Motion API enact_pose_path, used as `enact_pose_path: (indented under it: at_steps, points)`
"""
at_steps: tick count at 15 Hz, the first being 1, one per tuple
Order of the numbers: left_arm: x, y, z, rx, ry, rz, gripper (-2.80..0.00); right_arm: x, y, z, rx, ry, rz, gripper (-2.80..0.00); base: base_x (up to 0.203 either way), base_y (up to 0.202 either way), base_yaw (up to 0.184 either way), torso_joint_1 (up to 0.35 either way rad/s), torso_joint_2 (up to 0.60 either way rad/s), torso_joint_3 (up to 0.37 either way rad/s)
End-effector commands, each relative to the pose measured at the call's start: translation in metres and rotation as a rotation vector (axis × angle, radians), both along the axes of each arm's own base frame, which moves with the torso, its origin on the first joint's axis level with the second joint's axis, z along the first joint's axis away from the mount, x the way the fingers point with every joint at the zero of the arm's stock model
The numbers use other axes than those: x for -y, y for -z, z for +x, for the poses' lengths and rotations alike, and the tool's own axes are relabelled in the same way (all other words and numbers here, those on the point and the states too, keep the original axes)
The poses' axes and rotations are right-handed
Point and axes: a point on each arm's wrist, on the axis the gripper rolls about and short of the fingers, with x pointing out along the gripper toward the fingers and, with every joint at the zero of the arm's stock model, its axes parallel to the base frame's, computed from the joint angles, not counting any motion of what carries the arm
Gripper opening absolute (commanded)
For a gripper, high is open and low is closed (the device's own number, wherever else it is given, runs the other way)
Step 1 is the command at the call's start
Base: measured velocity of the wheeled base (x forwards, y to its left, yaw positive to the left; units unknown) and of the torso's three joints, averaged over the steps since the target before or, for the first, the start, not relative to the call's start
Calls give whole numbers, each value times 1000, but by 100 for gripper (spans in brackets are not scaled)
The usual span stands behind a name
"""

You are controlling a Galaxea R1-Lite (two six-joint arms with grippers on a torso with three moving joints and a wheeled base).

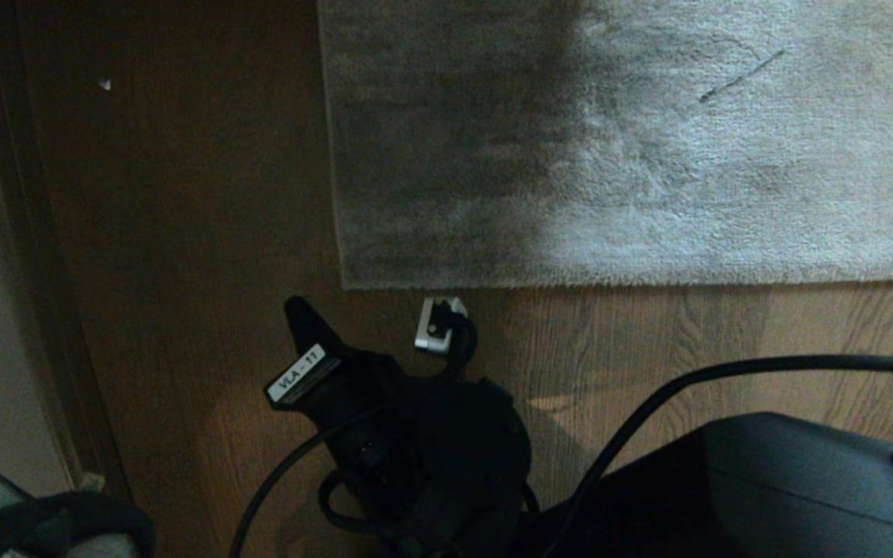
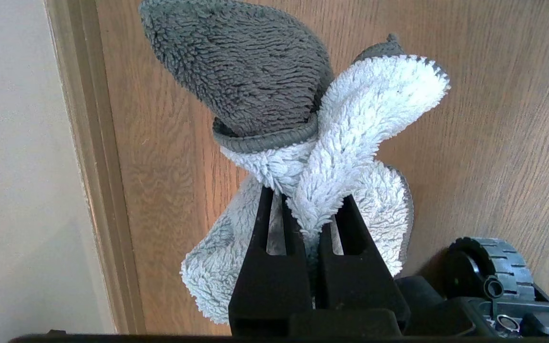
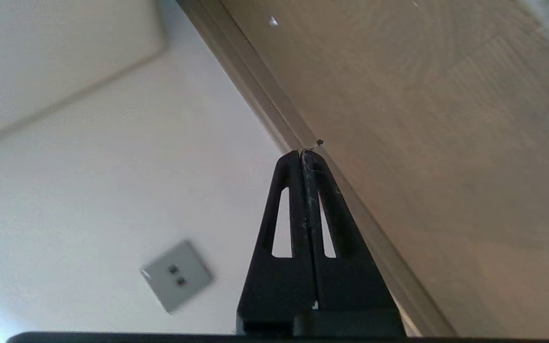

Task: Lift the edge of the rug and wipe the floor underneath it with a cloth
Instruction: Lay down the carpet

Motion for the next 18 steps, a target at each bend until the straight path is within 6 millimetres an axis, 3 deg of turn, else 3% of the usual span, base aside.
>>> enact_pose_path:
  at_steps: [1, 5, 10, 15, 18]
  points:
    - [0, 0, 0, 1, -1, 0, -280, 6, 0, 4, 24, 24, 7, -280, 0, 0, 0, 0, 0, 0]
    - [0, 0, 0, 1, -1, 0, -280, 21, -6, 19, 78, 101, -59, -280, 0, 0, 0, 0, 0, 0]
    - [0, 0, 0, 1, -1, 0, -280, 43, 4, 15, 86, 140, -193, -280, 0, 0, 0, 0, 0, 0]
    - [0, 0, 0, 1, -1, 0, -280, 69, 39, 29, 50, 212, -376, -280, 0, 0, 0, 0, 0, 0]
    - [0, 0, 0, 1, -1, 0, -280, 88, 55, 48, 5, 282, -435, -280, 0, 0, 0, 0, 0, 0]
